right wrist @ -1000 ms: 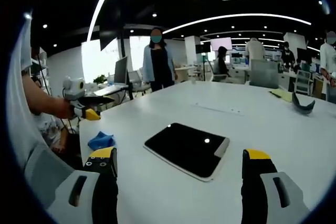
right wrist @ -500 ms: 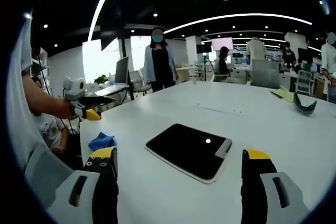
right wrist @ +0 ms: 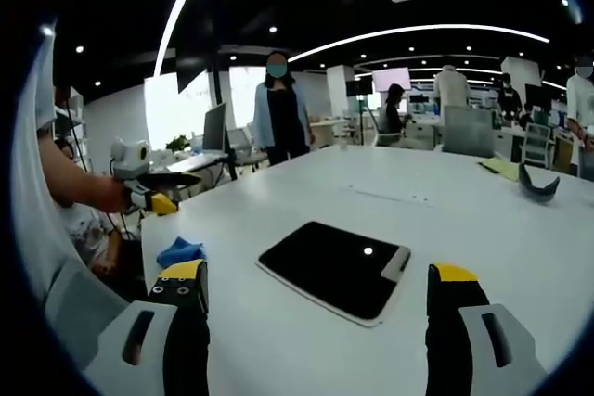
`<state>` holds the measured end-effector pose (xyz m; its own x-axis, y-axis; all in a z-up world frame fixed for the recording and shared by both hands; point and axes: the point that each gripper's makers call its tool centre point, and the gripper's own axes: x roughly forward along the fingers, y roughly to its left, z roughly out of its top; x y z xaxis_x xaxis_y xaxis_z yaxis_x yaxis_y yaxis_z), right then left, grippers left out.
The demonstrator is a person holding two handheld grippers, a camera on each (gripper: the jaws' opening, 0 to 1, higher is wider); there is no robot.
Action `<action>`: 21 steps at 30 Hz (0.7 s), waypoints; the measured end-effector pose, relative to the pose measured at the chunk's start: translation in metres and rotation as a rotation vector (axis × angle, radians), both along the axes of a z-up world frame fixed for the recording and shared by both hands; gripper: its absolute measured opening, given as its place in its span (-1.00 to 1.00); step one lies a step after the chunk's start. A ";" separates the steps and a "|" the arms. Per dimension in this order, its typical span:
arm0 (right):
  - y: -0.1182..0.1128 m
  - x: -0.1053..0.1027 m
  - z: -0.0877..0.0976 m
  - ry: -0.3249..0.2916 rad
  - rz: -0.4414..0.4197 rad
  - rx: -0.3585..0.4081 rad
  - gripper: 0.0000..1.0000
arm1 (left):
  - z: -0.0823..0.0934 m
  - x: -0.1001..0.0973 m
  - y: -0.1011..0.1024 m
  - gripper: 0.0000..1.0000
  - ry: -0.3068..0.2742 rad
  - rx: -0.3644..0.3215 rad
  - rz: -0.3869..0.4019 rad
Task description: Wipe the mirror surface with the cleaning cloth until all visible marks leave the cleaned area.
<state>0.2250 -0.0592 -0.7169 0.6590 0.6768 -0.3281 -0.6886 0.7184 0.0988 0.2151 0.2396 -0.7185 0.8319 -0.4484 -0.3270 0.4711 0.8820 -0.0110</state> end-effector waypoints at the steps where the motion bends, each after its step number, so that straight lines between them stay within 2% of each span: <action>1: 0.000 -0.001 -0.001 0.002 0.001 -0.003 0.96 | 0.000 0.000 0.001 0.96 0.001 -0.003 0.003; 10: 0.002 -0.002 -0.001 0.001 0.003 -0.001 0.94 | 0.000 -0.005 0.006 0.95 0.001 0.001 0.014; 21: 0.001 -0.003 0.001 -0.008 -0.001 0.003 0.95 | -0.004 -0.018 0.010 0.75 0.016 0.017 0.015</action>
